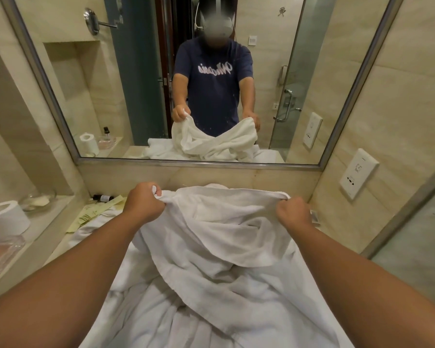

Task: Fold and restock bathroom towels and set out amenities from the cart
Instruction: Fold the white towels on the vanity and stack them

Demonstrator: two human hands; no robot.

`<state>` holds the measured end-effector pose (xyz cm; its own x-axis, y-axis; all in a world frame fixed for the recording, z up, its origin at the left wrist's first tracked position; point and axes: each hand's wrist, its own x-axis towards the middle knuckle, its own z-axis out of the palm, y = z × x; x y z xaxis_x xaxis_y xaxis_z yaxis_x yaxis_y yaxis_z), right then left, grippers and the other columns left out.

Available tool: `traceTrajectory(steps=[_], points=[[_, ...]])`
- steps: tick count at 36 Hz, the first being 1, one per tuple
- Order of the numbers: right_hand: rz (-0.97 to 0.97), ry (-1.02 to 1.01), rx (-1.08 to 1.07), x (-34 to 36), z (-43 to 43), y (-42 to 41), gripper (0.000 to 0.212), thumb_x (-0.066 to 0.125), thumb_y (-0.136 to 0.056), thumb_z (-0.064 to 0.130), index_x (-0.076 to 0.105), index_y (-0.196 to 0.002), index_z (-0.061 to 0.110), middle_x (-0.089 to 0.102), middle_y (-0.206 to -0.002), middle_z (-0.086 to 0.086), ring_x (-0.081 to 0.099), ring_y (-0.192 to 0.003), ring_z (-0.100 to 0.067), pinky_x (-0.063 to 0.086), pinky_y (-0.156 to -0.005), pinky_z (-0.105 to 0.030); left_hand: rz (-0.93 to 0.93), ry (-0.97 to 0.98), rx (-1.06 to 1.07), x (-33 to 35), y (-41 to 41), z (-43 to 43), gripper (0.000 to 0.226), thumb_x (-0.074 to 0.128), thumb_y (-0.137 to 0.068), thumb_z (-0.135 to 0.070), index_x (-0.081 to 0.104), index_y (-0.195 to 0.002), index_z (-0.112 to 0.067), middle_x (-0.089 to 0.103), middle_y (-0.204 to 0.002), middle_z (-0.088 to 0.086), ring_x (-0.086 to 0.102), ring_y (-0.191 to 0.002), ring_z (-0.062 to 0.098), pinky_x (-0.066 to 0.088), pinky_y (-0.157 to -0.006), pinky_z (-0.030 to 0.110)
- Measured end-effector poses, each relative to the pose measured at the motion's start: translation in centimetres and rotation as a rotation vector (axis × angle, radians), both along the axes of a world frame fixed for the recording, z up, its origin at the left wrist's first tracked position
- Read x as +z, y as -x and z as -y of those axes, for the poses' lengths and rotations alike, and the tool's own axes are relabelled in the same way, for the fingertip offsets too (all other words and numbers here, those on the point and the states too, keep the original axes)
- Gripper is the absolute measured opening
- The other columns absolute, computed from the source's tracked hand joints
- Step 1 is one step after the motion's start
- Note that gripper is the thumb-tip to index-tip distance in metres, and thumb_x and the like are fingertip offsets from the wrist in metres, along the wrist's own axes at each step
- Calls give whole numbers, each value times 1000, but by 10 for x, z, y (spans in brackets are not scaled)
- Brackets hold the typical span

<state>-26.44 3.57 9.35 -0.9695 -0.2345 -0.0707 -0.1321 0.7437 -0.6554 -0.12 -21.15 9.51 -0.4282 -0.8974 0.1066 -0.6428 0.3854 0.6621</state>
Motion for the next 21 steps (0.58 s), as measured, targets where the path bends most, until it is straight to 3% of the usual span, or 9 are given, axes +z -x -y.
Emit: traceTrajectory(steps=[3,7,11,14,16,18,21], points=[[-71,41,48,1,2,1,34,47,-98,5,58,-130,4,66,-120,-20,61,-112,-40,44,-78,-35,26,-14,3,2,1,-1,18,67,-77,-5,56,-70,-18,57,-72,1,48,-65,21,33,-54,28],[-122,-74,242,1,4,3,20,53,-92,3,68,-104,9,69,-111,-16,64,-108,-39,45,-78,-32,29,-20,7,2,0,-1,22,64,-77,-4,51,-66,-18,52,-67,0,44,-63,22,30,-53,29],[-95,-130,229,1,2,2,26,64,-83,6,67,-108,9,68,-107,-12,65,-104,-34,45,-72,-29,26,-37,-2,4,2,-3,24,59,-76,0,48,-64,-18,48,-65,0,41,-62,23,27,-53,29],[-118,-144,247,-1,1,3,18,73,-77,18,67,-92,10,66,-87,-7,65,-85,-28,47,-65,-29,34,-55,-20,4,3,-4,25,55,-77,3,47,-65,-16,46,-66,0,39,-62,22,26,-54,30],[-144,-135,233,-2,1,2,25,77,-77,31,68,-86,10,64,-80,-6,64,-79,-27,48,-62,-30,53,-66,-31,5,3,-3,25,52,-78,5,48,-66,-16,46,-67,0,39,-64,22,26,-54,30],[-189,-143,210,-1,1,-1,27,72,-80,38,66,-80,12,63,-79,-5,64,-83,-29,51,-63,-32,92,-67,-46,6,3,-1,26,53,-80,4,49,-65,-17,48,-67,0,42,-65,23,27,-53,29],[-212,-162,168,1,3,-8,33,55,-91,46,63,-84,15,62,-87,-8,61,-89,-34,55,-78,-41,171,-43,-80,8,3,-2,27,57,-83,1,51,-65,-18,52,-70,0,45,-66,21,28,-52,28]])
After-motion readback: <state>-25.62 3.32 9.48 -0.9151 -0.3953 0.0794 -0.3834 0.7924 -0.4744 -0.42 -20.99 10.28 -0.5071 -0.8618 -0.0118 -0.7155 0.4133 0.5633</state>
